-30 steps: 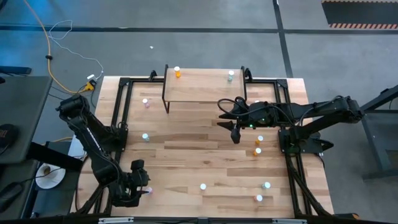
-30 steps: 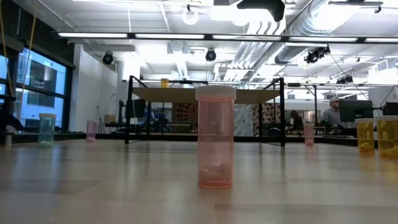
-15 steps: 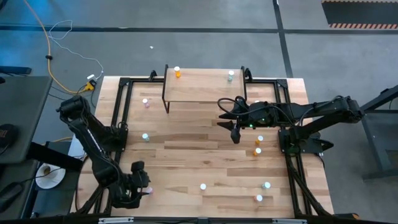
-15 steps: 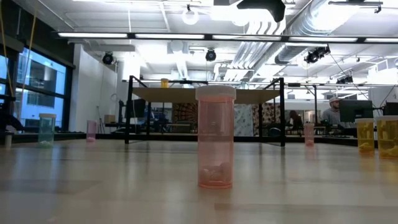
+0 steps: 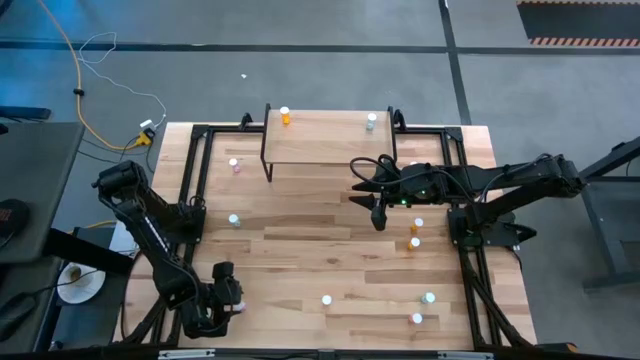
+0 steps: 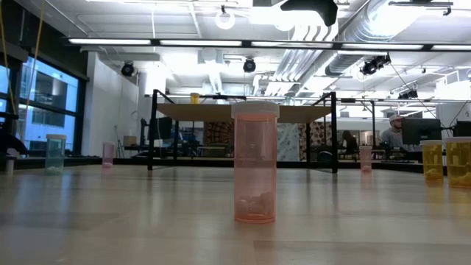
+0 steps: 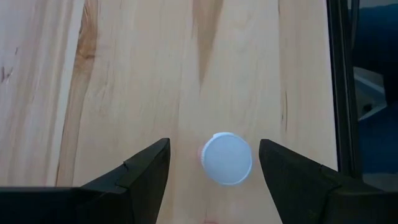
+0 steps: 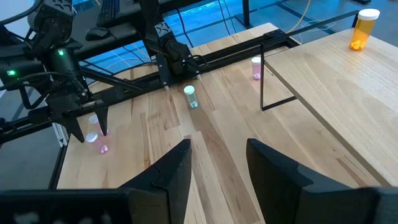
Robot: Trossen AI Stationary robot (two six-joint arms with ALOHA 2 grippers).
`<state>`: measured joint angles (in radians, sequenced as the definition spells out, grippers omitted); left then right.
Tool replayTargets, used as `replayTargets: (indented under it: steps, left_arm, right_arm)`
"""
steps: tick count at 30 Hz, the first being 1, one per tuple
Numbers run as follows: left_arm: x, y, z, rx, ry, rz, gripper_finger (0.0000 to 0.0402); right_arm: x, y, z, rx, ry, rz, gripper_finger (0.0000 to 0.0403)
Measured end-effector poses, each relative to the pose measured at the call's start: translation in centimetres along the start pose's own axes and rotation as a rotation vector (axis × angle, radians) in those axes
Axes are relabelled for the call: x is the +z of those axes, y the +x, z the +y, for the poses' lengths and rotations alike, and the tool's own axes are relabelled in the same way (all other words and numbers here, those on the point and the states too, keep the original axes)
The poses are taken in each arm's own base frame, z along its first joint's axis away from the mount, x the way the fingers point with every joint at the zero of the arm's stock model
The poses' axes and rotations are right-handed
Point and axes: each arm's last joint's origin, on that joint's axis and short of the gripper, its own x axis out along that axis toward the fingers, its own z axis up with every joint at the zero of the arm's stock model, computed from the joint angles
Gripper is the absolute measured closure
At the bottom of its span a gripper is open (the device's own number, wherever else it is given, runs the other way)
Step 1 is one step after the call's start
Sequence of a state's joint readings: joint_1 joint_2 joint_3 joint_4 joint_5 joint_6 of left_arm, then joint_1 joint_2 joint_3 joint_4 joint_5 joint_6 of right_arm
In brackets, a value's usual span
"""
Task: Pick and place medicine bottles onto shelf by color
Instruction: Put the bottom right purple pill bottle on the shelf
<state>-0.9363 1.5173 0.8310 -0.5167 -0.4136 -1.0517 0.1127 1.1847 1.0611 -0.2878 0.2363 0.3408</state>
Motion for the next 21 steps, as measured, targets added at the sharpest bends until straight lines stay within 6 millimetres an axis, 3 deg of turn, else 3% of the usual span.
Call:
replayTargets:
  steps: [9,21]
  left_arm:
    - [-0.02,0.00,-0.01,-0.003,-0.022,0.005,0.0171]
    - [-0.02,0.00,0.00,-0.002,-0.019,0.005,0.0219]
  right_arm:
    - [0.00,0.00,0.00,0.000,0.000,0.000,0.0256]
    - [0.00,0.00,0.00,0.000,0.000,0.000,0.0256]
